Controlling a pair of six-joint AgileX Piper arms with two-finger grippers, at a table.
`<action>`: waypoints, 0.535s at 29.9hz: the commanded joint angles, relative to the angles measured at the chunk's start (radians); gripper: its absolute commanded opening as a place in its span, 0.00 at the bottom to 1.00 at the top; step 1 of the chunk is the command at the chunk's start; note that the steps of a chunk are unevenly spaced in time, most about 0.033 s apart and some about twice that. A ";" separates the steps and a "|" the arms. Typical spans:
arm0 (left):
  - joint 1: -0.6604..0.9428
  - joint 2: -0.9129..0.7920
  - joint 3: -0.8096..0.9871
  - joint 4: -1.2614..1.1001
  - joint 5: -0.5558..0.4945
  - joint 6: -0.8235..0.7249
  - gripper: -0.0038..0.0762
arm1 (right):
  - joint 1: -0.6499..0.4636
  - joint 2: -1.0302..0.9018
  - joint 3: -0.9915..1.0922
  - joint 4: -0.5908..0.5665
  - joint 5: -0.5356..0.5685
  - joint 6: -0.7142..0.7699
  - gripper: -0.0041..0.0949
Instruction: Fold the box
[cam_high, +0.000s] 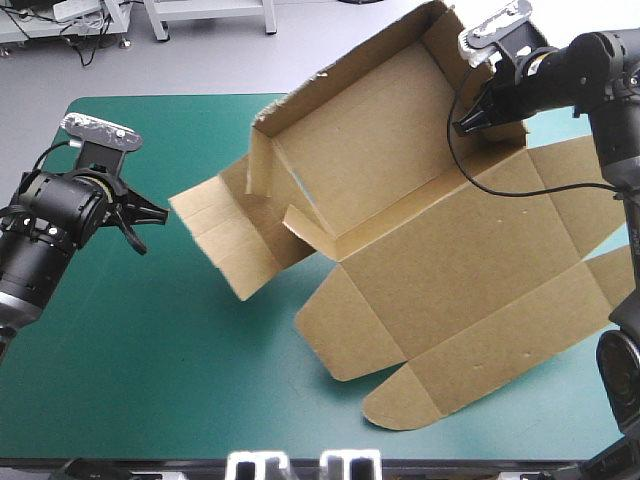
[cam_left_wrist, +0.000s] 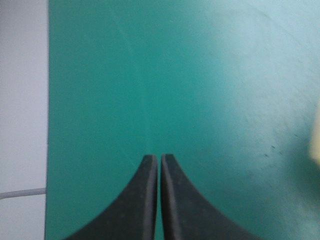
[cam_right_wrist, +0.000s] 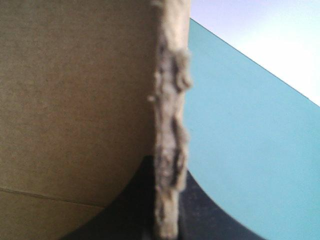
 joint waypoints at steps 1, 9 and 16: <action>0.001 -0.025 -0.035 0.150 -0.086 -0.122 0.06 | -0.010 -0.064 -0.026 -0.114 0.020 0.023 0.02; 0.214 -0.025 -0.003 -0.017 -0.240 -0.131 0.06 | -0.121 -0.077 -0.026 0.009 0.020 0.037 0.02; 0.469 -0.016 0.136 -0.419 -0.332 0.161 0.07 | -0.215 -0.115 -0.037 0.251 0.020 -0.058 0.02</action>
